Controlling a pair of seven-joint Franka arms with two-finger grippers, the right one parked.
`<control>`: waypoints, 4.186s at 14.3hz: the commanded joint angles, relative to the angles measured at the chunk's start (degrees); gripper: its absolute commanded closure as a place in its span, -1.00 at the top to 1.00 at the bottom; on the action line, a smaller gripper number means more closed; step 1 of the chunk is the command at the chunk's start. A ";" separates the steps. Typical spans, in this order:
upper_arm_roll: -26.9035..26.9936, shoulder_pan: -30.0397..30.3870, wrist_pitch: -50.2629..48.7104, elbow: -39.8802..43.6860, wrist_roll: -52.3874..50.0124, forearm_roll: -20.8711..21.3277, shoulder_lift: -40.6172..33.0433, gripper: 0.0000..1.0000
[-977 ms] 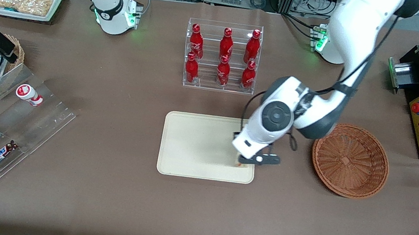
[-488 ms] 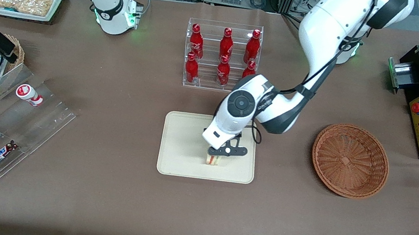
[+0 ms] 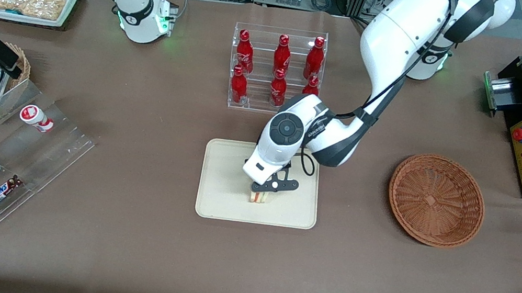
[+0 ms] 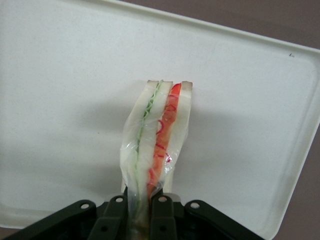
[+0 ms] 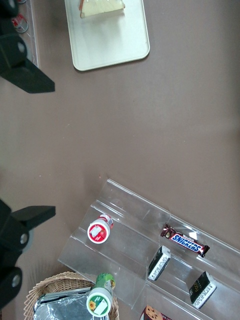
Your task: Place sandwich from basket to tray
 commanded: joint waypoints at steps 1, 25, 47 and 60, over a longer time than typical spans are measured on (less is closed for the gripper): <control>0.63 -2.25 -0.45 1.44 -0.77 -0.44 1.13 -0.73; 0.98 27.86 -23.29 -13.77 26.18 1.42 -29.01 1.00; 5.37 36.06 -38.24 -13.24 48.89 1.94 -43.95 1.00; 7.04 36.06 -37.98 -12.19 48.28 3.17 -44.74 1.00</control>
